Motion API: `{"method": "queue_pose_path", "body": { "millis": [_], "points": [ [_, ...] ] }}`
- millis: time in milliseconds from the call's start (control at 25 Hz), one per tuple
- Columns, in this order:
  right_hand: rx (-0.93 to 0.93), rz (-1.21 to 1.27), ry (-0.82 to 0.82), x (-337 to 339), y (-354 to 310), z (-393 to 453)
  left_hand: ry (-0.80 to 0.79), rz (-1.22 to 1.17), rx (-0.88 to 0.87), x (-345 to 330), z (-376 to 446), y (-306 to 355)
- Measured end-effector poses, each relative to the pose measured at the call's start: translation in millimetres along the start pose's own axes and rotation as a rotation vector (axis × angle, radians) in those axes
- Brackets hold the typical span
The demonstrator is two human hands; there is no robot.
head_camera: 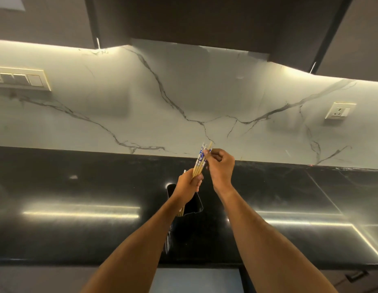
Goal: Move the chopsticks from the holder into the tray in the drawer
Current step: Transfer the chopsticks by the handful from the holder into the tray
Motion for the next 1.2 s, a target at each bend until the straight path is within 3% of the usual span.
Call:
{"method": "queue_pose_path", "body": {
  "millis": [360, 480, 640, 760, 840, 920, 1200],
  "points": [
    [-0.044, 0.079, 0.009, 21.0, -12.6, -29.2, -0.125, -0.059, 0.151, -6.5, -52.3, -6.7],
    [0.041, 0.079, 0.081, 28.6, -30.0, -28.2, -0.123, 0.001, 0.231, -4.3, -68.1, -17.0],
    [0.237, 0.118, 0.162, 39.3, -60.6, -22.7, 0.015, -0.052, 0.461, 4.6, -80.8, -29.8],
    [0.447, -0.112, -0.053, 34.4, -68.4, -41.2, 0.089, -0.206, 0.524, 8.9, -77.1, -26.4],
    [0.604, -0.389, -0.286, 27.0, -57.4, -65.1, 0.119, -0.442, 0.548, 7.7, -71.5, -12.2],
    [0.710, -0.534, -0.420, 19.7, -39.6, -87.3, 0.162, -0.632, 0.544, 10.6, -66.7, 4.7],
    [0.690, -0.633, -0.515, 22.0, 11.2, -120.0, 0.322, -1.022, 0.545, 14.8, -51.5, 24.3]
  ]
}}
Point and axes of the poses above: each hand's wrist, its own z-axis towards the middle knuckle, its own x-axis out of the back of the hand, y = z × x, the point moved 2 cm from there along z, towards the middle knuckle, and after that the axes turned 4 degrees about -y, right-handed, at the moved point
